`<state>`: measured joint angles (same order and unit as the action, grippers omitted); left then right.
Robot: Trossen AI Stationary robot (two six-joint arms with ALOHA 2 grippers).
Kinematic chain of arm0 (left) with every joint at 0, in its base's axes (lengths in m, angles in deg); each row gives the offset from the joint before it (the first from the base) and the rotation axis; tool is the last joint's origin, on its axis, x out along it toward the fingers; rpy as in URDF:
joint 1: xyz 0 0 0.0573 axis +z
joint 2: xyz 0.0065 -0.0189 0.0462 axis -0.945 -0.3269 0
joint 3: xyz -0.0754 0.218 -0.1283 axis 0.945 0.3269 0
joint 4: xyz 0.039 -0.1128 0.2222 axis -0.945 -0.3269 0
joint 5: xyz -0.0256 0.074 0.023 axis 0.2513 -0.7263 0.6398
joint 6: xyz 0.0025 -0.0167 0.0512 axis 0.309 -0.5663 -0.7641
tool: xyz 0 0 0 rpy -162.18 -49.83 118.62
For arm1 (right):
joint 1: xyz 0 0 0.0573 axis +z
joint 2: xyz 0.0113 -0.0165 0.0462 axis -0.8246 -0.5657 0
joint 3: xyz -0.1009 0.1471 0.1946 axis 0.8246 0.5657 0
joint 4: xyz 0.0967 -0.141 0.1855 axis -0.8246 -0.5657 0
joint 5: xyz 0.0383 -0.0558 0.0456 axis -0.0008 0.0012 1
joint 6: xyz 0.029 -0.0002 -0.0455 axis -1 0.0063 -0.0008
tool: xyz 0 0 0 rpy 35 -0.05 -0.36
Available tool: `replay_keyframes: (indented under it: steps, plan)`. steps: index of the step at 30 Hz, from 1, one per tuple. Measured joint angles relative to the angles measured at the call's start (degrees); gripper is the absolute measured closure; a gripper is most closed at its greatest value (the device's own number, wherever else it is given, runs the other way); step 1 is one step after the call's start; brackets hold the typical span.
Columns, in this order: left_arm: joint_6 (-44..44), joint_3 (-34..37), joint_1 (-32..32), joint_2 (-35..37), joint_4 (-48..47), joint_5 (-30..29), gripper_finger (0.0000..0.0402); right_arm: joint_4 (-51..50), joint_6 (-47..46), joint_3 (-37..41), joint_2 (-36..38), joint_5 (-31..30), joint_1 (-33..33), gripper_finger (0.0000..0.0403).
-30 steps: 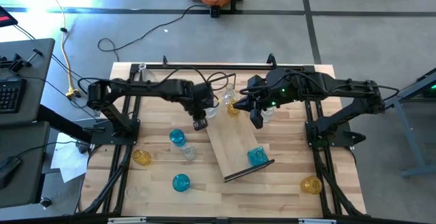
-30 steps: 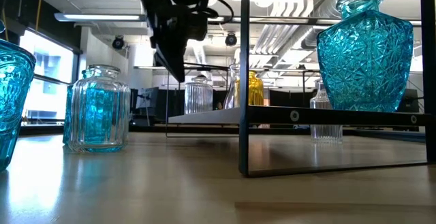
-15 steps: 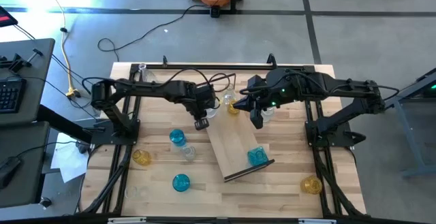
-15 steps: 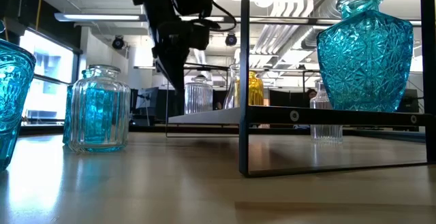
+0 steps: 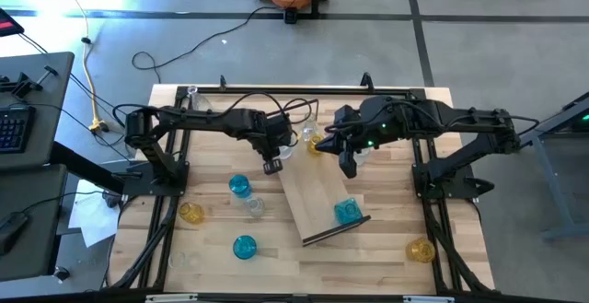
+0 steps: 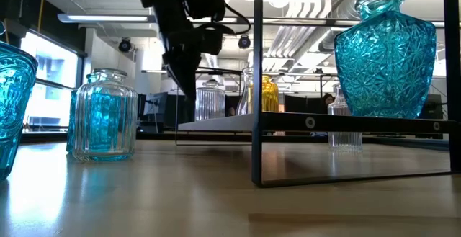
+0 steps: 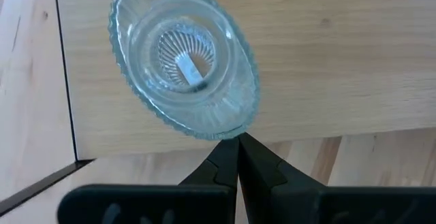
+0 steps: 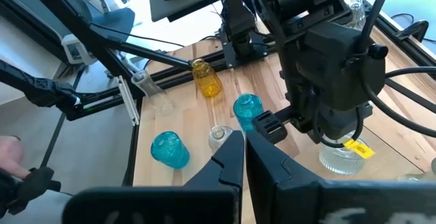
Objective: Sort vases onto shelf
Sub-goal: Put the transparent crystal vase on the shelf aligned with the other transparent crystal vase
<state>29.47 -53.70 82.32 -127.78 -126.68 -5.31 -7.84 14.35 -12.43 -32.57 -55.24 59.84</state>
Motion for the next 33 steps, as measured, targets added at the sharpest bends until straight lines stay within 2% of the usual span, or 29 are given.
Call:
replay_keyframes:
  steps: [33]
  plan:
    - [2.99, 0.0, 0.15, 0.0, 9.95, 0.4, 0.0401, 0.02, -0.24, 0.0, 0.0, 0.0, 0.0, 0.0402]
